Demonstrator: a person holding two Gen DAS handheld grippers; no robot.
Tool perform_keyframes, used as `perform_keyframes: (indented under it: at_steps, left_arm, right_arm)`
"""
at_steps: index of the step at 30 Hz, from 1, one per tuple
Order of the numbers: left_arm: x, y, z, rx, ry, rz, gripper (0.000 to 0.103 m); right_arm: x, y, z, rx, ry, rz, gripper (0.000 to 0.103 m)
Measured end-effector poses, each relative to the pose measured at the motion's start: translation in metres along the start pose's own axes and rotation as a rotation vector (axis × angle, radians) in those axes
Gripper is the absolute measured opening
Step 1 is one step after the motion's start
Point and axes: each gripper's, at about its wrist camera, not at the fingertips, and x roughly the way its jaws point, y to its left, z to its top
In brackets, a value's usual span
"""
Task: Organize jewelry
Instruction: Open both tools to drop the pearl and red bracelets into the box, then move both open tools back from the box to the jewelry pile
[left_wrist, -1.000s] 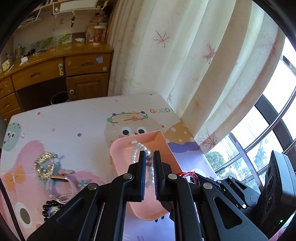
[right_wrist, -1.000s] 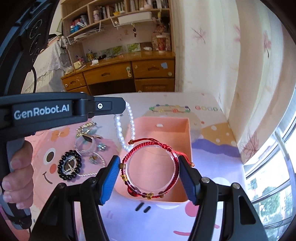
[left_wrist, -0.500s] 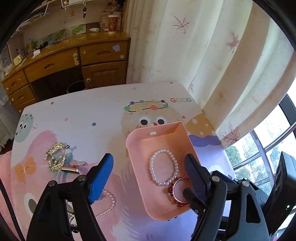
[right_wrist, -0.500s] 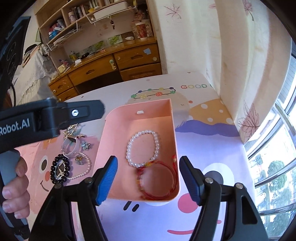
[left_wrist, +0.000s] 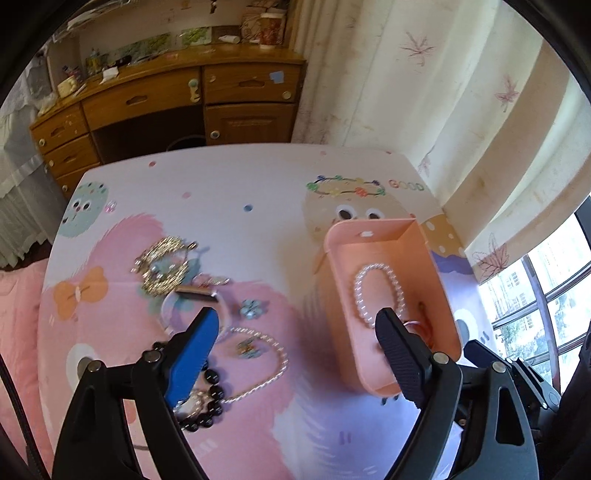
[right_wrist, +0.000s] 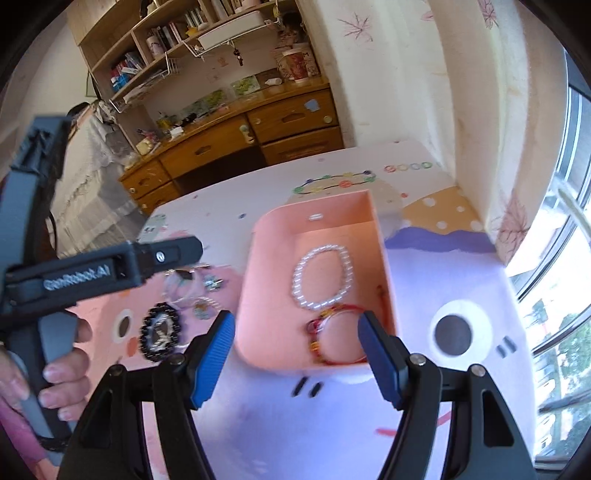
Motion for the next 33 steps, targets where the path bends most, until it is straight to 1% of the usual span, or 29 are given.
perform_keyframes:
  at_steps: [3,8,13,20,23,27,29,31,33]
  left_arm:
    - [-0.002,0.022,-0.007,-0.024,0.022,0.019,0.085]
    - [-0.008,0.059,-0.02,-0.043,0.036,0.061,0.085]
    - [-0.011,0.094,-0.03,-0.056,0.063,0.041,0.085]
    - [-0.005,0.13,-0.04,-0.017,0.123,0.024,0.085]
    - [0.001,0.138,-0.043,-0.002,0.148,0.007,0.085]
    - [0.013,0.143,-0.045,0.05,0.183,0.013,0.085]
    - [0.016,0.143,-0.045,0.066,0.184,0.02,0.084]
    - [0.019,0.145,-0.045,0.069,0.173,0.032,0.084]
    - [0.022,0.149,-0.046,0.055,0.16,0.036,0.078]
  right_arm:
    - [-0.002,0.012,-0.005,0.017,0.014,0.019,0.069]
    - [0.001,0.041,-0.015,0.016,0.04,0.038,0.069]
    - [0.01,0.074,-0.022,-0.007,0.063,0.05,0.069]
    - [0.031,0.122,-0.029,-0.026,0.1,0.071,0.069]
    - [0.042,0.14,-0.034,-0.046,0.128,0.053,0.07]
    - [0.06,0.156,-0.04,-0.055,0.179,-0.017,0.069]
    - [0.067,0.158,-0.041,-0.033,0.186,-0.039,0.069]
    - [0.071,0.156,-0.041,-0.006,0.179,-0.038,0.068]
    - [0.075,0.153,-0.039,0.019,0.169,-0.041,0.066]
